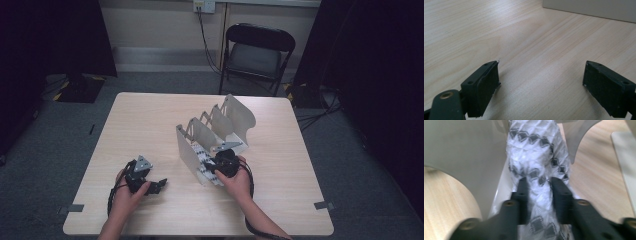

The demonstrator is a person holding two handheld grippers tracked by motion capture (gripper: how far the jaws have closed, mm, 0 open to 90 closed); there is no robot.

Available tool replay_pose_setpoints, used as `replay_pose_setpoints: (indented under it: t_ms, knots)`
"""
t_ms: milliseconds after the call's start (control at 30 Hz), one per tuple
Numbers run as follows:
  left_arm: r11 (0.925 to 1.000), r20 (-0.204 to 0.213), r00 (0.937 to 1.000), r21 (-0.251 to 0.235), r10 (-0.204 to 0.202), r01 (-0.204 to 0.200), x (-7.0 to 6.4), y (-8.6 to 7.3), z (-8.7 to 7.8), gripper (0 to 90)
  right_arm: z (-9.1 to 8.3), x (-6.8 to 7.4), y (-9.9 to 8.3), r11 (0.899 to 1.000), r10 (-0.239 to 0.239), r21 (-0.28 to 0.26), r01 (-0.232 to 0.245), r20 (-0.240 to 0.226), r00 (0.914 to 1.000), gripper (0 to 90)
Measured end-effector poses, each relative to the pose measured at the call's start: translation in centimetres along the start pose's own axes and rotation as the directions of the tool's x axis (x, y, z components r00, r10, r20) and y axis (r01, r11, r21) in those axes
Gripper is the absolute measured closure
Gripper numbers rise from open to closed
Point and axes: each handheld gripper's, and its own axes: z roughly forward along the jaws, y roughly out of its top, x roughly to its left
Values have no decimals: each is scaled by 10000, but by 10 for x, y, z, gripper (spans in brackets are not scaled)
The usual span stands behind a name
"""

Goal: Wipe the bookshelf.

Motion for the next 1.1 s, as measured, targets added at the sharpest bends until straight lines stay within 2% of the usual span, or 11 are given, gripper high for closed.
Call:
replay_pose_setpoints:
  t_ms: [67, 133, 200, 300, 400, 467, 633, 833, 967, 1100]
  knots:
    - [10000, 0, 10000, 3, 3, -3, 0, 0, 0, 133, -2, 2, 2, 9998, -166, -101, 166, -6, 9999, 580]
    - [10000, 1, 10000, 5, 8, -8, 0, 0, 0, 134, -4, 5, 5, 9991, -358, -227, 362, 176, 9992, 540]
    - [10000, 0, 10000, 2, 6, -6, 0, 0, 0, 133, -4, 6, 7, 9986, -447, -260, 450, 126, 9989, 535]
    - [10000, 2, 10000, 4, 4, -4, 0, 0, 0, 133, 2, 7, 4, 9978, -662, 87, 660, 245, 9975, 531]
    - [10000, 3, 10000, 0, 5, -5, 0, 0, 0, 133, 8, 8, -4, 9954, -944, 182, 936, 497, 9943, 634]
    - [10000, 2, 10000, 3, 5, -5, 0, 0, 0, 133, 6, 7, -4, 9973, -728, 155, 722, 455, 9963, 736]
    - [10000, 3, 10000, 3, 2, -2, 0, 0, 0, 134, -4, 5, 3, 9984, -548, 175, 541, 414, 9976, 775]
    - [10000, 2, 10000, 4, 6, -6, 0, 0, 0, 133, -29, 5, 24, 9967, -546, -562, 577, 555, 9970, 775]
    - [10000, -1, 10000, 5, 7, -7, 0, 0, 0, 133, -49, 7, 48, 9899, -613, -1231, 702, 744, 9953, 775]
    - [10000, 3, 10000, 3, 7, -7, 0, 0, 0, 134, -60, 6, 70, 9841, -692, -1562, 843, 993, 9926, 775]
